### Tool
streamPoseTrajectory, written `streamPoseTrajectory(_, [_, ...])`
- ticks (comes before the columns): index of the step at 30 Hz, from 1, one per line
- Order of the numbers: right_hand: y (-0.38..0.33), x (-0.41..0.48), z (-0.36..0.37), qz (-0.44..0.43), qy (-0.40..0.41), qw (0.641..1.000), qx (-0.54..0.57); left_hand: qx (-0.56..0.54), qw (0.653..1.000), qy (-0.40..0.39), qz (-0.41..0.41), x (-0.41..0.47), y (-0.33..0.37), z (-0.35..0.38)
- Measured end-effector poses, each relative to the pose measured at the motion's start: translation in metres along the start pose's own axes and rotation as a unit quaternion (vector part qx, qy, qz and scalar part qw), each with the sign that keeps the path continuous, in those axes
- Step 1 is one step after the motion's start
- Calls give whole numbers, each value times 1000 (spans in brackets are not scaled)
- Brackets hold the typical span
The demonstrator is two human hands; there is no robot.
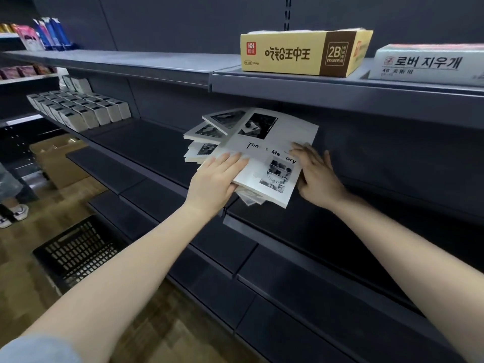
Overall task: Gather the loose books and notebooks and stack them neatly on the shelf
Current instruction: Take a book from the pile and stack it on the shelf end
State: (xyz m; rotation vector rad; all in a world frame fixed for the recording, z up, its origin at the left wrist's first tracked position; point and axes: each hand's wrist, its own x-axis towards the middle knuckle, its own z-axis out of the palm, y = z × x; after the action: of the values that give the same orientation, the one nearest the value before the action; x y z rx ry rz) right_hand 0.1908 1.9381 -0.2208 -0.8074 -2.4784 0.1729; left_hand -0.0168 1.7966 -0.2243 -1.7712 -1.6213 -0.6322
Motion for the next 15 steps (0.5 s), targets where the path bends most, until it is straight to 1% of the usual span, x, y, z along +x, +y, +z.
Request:
streamPoseTrajectory(1, [3,-5,1,-14,1,1000,3,5,1000,2,-1,2,5,1])
streamPoseTrajectory(5, [7,-30,5,-133,49,990,-5,21,1000,-2,16,11,22,2])
streamPoseTrajectory(6, [6,-34,6,-146,59,988,-3,25,1000,-3,19,14,26,2])
streamPoseTrajectory(8, [3,-41,6,-136,61,989,-6,30,999,1,29,18,32,3])
streamPoseTrajectory(12, [-1,-45,-1,-81,9,994,-71,31,999,3,31,27,51,2])
streamPoseTrajectory(15, [-2,-48,-7,-60,26,995,-81,4,999,-28,27,32,66,4])
